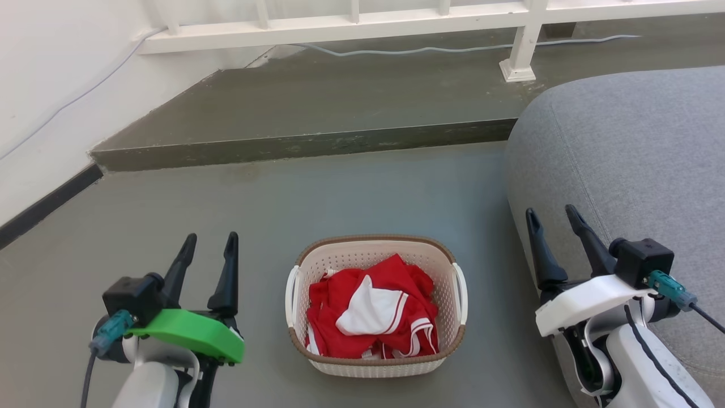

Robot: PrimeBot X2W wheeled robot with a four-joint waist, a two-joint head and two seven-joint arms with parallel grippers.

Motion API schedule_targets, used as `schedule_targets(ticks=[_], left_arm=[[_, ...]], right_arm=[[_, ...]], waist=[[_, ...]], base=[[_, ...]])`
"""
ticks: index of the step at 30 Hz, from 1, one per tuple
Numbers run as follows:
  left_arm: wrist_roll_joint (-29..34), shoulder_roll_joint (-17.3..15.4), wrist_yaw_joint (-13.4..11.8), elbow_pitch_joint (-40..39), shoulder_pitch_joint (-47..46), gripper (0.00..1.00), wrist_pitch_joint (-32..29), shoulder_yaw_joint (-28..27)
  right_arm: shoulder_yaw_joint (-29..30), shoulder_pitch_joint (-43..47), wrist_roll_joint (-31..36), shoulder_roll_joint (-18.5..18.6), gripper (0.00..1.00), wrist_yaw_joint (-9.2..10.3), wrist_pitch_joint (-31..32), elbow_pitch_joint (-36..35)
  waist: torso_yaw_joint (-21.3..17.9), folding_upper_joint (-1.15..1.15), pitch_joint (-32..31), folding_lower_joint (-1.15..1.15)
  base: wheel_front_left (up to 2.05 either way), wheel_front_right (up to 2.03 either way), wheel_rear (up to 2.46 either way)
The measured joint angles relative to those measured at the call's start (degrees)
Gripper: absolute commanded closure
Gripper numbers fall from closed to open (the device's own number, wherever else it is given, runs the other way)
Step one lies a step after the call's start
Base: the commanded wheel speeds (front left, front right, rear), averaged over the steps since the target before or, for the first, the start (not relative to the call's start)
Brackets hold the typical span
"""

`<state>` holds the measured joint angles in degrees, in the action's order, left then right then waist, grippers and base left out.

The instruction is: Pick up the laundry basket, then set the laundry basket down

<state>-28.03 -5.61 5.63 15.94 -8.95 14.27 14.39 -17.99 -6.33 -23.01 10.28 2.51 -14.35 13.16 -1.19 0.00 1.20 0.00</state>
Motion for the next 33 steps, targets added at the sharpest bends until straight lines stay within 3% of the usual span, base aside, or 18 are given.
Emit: schedule_targets(ticks=[1, 2, 14, 33], left_arm=[[0.0, 0.2, 0.0, 0.0, 0.2, 0.0, 0.0, -0.1], [0.0, 0.5, 0.2, 0.0, 0.4, 1.0, 0.0, -0.1], [-3.3, 1.4, 0.2, 2.9, 3.2, 1.0, -1.2, -0.3], [-15.6, 1.9, 0.2, 2.7, 3.2, 1.0, -5.4, -3.9]], right_arm=[[0.2, 0.0, 0.0, 0.0, 0.0, 0.0, 0.0, 0.0], [0.3, 0.0, 0.1, 0.0, 1.0, -0.01, 0.0, -0.1], [1.0, 3.2, -2.9, -1.4, 1.0, -0.25, 0.8, 2.4], [5.6, 3.2, -17.2, -2.9, 1.0, -2.0, 4.6, 2.3]], waist=[[0.0, 0.0, 0.0, 0.0], [0.1, 0.0, 0.0, 0.0], [0.1, 0.0, -0.1, 0.0], [0.4, 0.0, -0.3, 0.0]], base=[[0.0, 0.0, 0.0], [0.0, 0.0, 0.0], [0.0, 0.0, 0.0], [0.0, 0.0, 0.0]])
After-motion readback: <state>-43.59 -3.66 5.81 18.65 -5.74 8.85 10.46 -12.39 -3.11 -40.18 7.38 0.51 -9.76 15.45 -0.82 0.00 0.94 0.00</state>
